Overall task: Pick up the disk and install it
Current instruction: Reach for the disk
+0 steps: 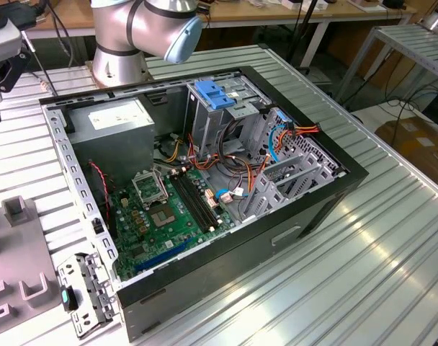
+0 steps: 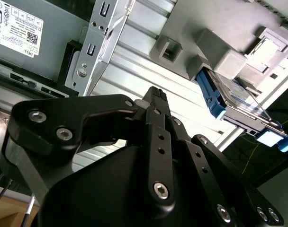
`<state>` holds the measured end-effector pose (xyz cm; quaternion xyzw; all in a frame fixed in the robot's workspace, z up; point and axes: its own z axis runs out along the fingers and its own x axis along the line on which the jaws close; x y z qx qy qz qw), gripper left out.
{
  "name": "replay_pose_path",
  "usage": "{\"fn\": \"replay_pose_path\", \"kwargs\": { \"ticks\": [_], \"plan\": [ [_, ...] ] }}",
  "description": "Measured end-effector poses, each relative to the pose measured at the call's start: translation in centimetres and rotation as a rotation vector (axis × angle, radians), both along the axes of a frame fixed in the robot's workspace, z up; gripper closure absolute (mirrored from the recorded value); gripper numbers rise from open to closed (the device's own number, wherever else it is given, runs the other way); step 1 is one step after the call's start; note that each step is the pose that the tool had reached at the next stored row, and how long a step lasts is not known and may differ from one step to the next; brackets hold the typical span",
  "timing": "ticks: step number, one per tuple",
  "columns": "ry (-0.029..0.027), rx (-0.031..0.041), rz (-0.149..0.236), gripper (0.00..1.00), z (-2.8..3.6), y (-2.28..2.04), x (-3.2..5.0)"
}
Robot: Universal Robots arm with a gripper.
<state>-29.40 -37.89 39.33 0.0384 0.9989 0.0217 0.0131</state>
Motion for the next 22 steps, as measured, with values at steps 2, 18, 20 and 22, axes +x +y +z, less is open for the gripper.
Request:
{"fn": "replay_pose_path", "kwargs": {
  "ticks": [2,18,20,22],
  "plan": [
    [-0.0001,0.0001,0.0,0.89,0.0,0.0,0.0],
    [0.0055,0.0012,0.0,0.89,-0.1,1.54,-3.95],
    [0.0076,0.0016,0.0,0.89,-0.15,1.62,-4.7],
    [0.0078,0.0017,0.0,0.89,-0.14,1.62,-5.43]
  ]
}}
